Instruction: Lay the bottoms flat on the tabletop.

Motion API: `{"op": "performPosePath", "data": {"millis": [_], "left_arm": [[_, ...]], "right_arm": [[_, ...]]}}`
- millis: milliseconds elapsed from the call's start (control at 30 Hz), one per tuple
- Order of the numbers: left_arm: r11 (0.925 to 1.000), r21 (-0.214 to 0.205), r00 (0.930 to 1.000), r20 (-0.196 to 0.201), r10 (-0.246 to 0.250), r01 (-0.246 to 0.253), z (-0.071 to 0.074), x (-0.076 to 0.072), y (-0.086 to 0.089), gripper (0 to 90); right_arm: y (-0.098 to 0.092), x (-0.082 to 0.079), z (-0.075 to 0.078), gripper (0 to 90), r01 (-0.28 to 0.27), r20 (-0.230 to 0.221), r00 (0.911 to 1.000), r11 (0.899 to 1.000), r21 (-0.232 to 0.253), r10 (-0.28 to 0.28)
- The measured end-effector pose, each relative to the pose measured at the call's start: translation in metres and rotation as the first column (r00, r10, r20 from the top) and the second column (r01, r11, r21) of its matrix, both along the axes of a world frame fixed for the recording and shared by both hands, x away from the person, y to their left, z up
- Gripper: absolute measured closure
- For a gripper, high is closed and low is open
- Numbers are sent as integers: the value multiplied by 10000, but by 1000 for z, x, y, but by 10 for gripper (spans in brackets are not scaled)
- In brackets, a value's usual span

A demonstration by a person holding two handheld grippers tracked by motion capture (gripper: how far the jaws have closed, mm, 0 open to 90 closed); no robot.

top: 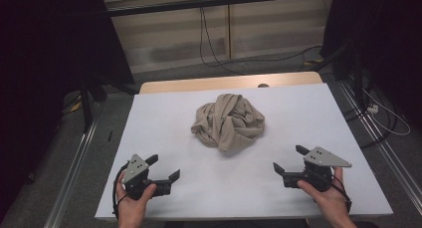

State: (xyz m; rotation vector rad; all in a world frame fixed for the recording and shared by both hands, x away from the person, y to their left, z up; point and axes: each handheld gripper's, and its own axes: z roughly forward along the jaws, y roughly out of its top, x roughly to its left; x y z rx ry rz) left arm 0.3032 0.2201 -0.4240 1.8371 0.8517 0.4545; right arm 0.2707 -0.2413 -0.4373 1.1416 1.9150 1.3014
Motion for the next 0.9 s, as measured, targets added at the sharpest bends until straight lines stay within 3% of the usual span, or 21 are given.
{"op": "performPosePath", "data": {"millis": [67,200,267,300,400,500,667,767,800,900], "left_arm": [[9993,273,9993,-279,-243,251,1,4,-7,78],[9993,273,9996,20,-266,266,-1,9,-14,75],[9992,38,9990,-193,-399,400,-2,14,-20,80],[9975,-59,9964,-459,-713,711,-2,20,-27,82],[9975,35,9971,-310,-702,703,-2,24,-33,82],[9941,85,9933,-436,-1075,1079,1,30,-40,81],[9964,122,9950,-542,-835,843,1,45,-47,74],[9954,-50,9935,-610,-957,956,4,58,-52,87],[9959,142,9950,-474,-881,889,6,65,-56,91],[9962,208,9953,-476,-839,850,8,72,-61,91]], "right_arm": [[6,2,0,62,-287,-163,9995,9993,-252,283],[17,9,2,81,-817,-346,9961,9963,-265,808],[22,12,4,83,-1016,-335,9944,9939,-419,1002],[24,14,5,85,-1055,-326,9940,9933,-483,1040],[34,24,8,102,-1171,-399,9926,9913,-593,1148],[41,34,11,119,-1265,-697,9900,9903,-566,1225],[62,59,16,145,-1742,-1053,9802,9832,-548,1678],[70,71,18,123,-1757,-1020,9800,9837,-389,1710],[72,74,19,110,-1734,-982,9807,9842,-362,1692],[77,81,22,107,-1756,-1046,9799,9833,-481,1699]]}}
